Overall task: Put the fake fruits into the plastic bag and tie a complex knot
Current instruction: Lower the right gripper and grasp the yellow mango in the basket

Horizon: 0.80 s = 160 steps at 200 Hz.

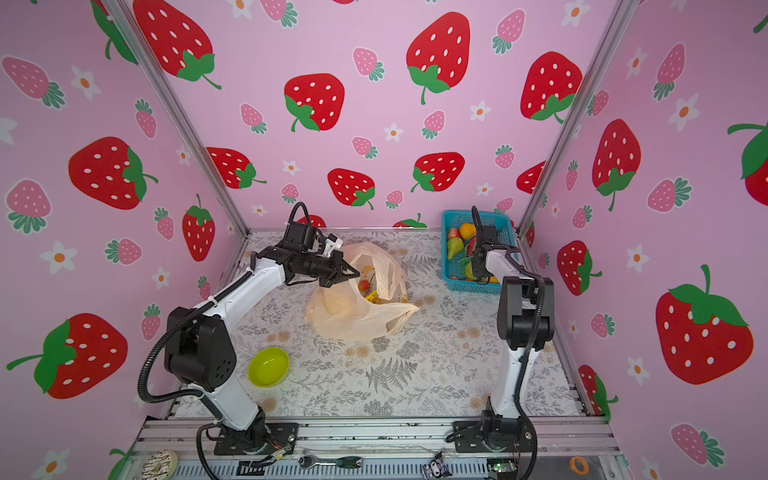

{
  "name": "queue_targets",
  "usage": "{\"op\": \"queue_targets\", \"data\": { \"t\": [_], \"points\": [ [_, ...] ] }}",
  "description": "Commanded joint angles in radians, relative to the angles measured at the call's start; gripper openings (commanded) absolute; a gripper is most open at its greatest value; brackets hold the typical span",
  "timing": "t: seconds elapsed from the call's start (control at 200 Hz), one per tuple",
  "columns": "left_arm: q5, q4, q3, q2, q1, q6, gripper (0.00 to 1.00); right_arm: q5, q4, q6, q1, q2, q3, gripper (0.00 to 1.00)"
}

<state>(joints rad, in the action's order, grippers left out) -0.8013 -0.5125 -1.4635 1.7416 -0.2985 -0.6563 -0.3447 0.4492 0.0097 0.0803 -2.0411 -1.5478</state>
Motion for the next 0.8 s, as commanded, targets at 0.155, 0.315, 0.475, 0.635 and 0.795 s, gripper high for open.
{"op": "queue_targets", "data": {
  "t": [0.155,0.315,0.475,0.635,0.795],
  "points": [
    [-0.015,0.011,0.002,-0.017,-0.003,-0.005,0.0,-0.012,0.033,-0.002,0.015,0.061,-0.009,0.31],
    [-0.012,0.011,0.004,-0.018,-0.002,-0.005,0.0,-0.007,0.034,0.0,0.032,0.134,-0.009,0.27],
    [-0.012,0.011,0.003,-0.018,-0.003,-0.005,0.0,0.09,0.021,0.014,0.05,0.24,-0.006,0.25],
    [-0.012,0.011,0.004,-0.021,-0.003,-0.005,0.0,0.39,-0.096,0.082,0.085,0.406,0.099,0.24],
    [-0.012,0.011,0.004,-0.021,-0.005,-0.006,0.0,0.629,-0.204,0.15,0.191,0.505,0.248,0.24]
  ]
}}
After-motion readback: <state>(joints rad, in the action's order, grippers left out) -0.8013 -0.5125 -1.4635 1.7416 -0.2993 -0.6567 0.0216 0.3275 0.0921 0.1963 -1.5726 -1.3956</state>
